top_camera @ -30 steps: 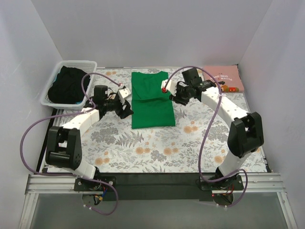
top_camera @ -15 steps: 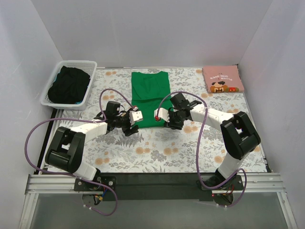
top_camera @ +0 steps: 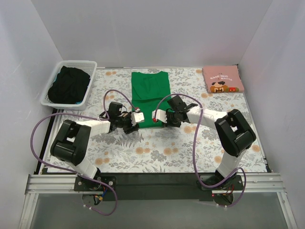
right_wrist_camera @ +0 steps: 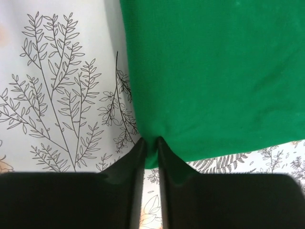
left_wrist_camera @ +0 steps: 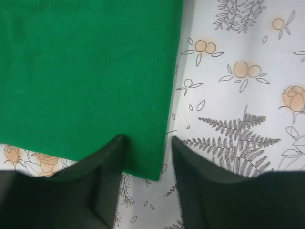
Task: Fold and stack the t-shirts
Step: Fold the tshirt
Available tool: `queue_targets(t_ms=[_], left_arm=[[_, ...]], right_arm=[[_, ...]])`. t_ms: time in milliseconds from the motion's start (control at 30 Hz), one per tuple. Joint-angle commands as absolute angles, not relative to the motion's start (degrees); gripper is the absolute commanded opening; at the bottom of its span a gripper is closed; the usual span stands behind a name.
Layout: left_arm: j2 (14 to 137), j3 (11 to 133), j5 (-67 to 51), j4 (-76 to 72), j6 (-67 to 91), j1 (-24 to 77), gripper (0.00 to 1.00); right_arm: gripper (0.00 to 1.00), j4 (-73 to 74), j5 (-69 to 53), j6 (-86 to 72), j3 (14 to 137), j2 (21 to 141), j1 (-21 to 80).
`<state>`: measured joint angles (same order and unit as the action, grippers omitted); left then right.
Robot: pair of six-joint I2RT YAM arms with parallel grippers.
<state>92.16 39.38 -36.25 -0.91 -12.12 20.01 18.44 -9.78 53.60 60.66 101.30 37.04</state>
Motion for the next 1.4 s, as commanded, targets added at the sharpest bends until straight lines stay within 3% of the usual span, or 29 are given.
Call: queue_targets(t_ms=[0, 33, 100, 233, 667, 1033, 1233, 1367], left_arm=[[93.3, 40.7, -34.6, -0.3, -14.1, 20.3, 0.37], [93.4, 40.6, -34.7, -0.4, -14.2, 20.3, 0.32], [92.4, 40.8, -34.9, 1.6, -13.7, 20.5, 0.15], [87.8, 43.5, -38.3, 8.1, -11.2, 20.4, 0.0], [70.5, 47.4, -46.5, 32.6, -11.7, 20.5, 0.0], [57.8, 54.5, -59.1, 64.9, -15.0, 21.1, 0.0], [61.0, 59.8, -57.3, 58.7, -4.4, 19.7, 0.0], [71.2, 64.1, -61.7, 55.7, -7.9, 8.6, 0.0]], right_arm=[[0.18, 17.2, -9.5, 53.3, 58.7, 102.9, 37.2], [0.09, 17.2, -9.3, 52.9, 58.8, 102.9, 37.2], [0.01, 17.5, -8.5, 52.4, 59.2, 102.6, 37.1], [0.01, 21.5, -9.0, 51.3, 61.8, 98.0, 37.0], [0.01, 43.5, -16.4, 46.8, 67.9, 86.4, 37.3], [0.01, 60.7, -29.4, 48.9, 66.4, 72.5, 41.7], [0.01, 63.6, -26.5, 52.4, 79.6, 79.9, 41.0], [0.01, 63.4, -27.6, 56.9, 87.6, 90.2, 36.4]])
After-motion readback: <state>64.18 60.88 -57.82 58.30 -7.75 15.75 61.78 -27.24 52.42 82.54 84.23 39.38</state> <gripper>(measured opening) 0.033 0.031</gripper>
